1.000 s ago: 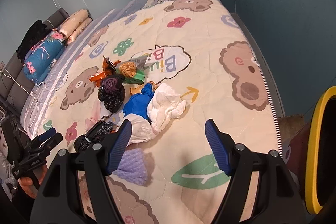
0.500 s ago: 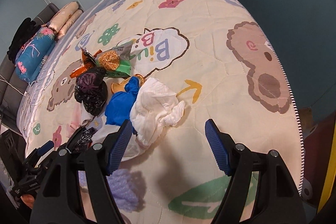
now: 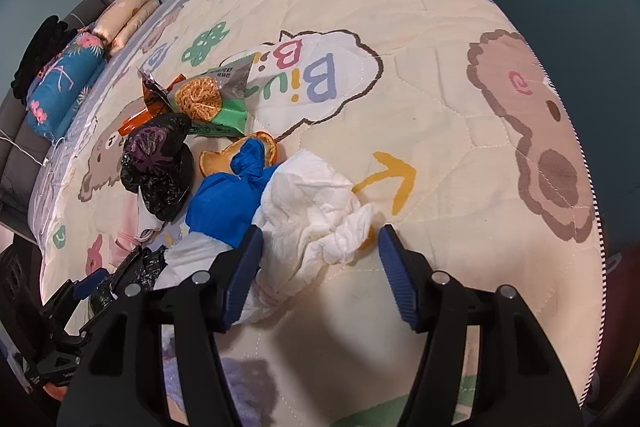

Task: Collect trash
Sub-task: 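Grasp the black plastic bag with the left tool while the right tool grasps white tissue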

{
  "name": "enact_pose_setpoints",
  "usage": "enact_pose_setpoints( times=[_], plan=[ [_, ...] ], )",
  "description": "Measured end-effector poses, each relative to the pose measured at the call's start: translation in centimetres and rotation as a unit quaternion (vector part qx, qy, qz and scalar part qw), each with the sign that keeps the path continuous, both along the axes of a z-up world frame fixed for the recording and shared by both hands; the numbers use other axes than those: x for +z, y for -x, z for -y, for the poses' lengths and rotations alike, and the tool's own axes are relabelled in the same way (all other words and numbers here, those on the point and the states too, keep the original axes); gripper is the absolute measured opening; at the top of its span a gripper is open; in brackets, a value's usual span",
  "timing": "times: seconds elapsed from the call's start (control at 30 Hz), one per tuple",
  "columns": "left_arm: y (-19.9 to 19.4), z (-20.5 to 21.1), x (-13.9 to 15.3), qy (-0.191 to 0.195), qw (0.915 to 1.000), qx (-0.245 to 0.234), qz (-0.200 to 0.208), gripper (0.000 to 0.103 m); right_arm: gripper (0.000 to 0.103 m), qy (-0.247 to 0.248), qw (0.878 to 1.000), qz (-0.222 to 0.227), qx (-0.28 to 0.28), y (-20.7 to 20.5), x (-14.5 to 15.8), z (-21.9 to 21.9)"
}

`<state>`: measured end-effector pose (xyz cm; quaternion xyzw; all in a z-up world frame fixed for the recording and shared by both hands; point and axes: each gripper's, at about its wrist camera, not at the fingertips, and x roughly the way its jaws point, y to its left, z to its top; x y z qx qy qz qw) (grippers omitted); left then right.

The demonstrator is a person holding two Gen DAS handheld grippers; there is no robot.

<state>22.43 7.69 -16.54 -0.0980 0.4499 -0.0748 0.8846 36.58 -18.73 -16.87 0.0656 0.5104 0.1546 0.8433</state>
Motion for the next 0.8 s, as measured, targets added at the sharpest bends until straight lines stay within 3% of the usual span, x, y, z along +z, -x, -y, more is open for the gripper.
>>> enact_pose_setpoints(
  times=[0.13, 0.33, 0.8],
  plan=[
    [-0.1, 0.6, 0.0, -0.002, 0.9999, -0.016, -0.002, 0.055, 0.032, -0.007, 1.0, -0.006, 0.014, -0.1, 0.0, -0.8],
    [0.0, 0.9, 0.3, 0.006, 0.9996, -0.028, -0.003, 0.043, 0.02, -0.015, 1.0, -0.01, 0.018, 0.0, 0.0, -1.3],
    [2.0, -0.9, 3.6, 0.027, 0.9992, -0.015, 0.026, 0.038, 0.016, -0.038, 0.997, 0.058, 0.026, 3.3, 5.7, -0.1]
  ],
)
